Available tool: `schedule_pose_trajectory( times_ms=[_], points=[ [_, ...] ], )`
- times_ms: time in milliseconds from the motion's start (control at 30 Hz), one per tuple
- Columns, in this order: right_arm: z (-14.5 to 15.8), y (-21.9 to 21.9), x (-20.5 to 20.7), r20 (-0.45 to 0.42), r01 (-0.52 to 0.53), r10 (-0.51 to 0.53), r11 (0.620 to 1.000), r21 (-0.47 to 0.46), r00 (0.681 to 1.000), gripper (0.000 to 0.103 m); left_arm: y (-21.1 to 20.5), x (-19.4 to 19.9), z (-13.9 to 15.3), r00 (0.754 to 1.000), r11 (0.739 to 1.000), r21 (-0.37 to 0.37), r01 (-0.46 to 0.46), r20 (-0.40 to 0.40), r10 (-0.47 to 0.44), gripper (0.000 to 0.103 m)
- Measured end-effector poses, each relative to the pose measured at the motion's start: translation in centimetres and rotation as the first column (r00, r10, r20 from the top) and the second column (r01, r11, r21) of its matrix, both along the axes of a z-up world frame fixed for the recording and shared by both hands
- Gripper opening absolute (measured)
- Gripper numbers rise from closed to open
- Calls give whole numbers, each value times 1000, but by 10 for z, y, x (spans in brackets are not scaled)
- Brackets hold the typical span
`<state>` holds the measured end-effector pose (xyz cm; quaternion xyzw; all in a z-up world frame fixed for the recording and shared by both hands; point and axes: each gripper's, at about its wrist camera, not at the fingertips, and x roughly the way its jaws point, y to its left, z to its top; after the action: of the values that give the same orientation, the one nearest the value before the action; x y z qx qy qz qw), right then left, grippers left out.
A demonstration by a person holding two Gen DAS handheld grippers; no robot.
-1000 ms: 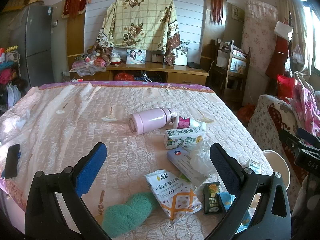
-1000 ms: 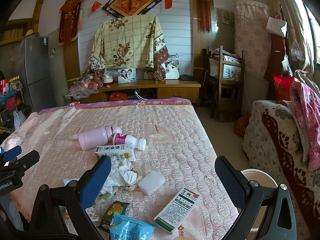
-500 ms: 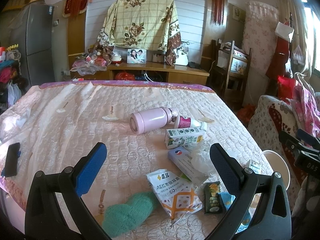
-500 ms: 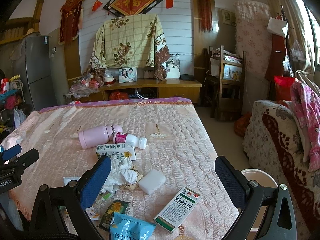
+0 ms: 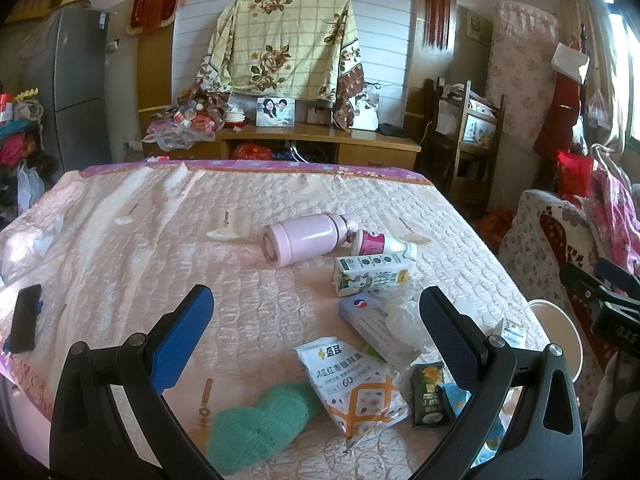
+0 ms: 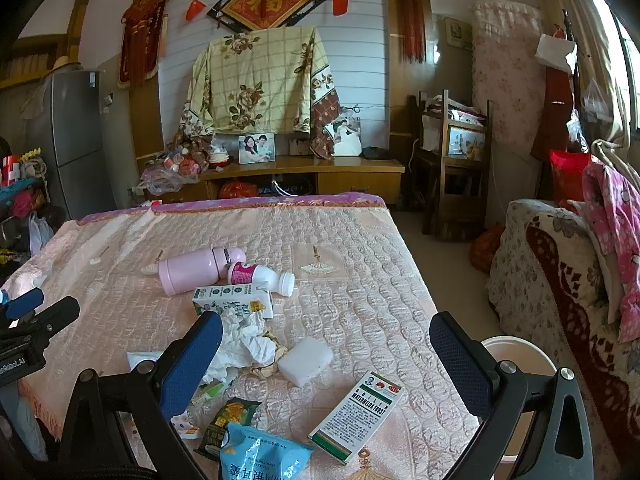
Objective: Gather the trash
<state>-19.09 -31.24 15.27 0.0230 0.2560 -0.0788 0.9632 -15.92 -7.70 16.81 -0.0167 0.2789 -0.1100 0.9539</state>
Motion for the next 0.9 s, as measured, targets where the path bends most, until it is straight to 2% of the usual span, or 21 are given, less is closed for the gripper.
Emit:
schedule_pose_trajectory(
  times_ms=[467, 900],
  points=[
    [-3, 4, -2, -4, -8, 8, 1000, -5, 1000, 103, 7, 3, -1, 1000, 1000, -2, -5, -4, 5, 102],
    [-8, 7, -3, -19, -26, 26, 1000, -3, 999, 103, 18, 4, -14, 999, 1000, 2, -26, -21, 26, 102]
  ],
)
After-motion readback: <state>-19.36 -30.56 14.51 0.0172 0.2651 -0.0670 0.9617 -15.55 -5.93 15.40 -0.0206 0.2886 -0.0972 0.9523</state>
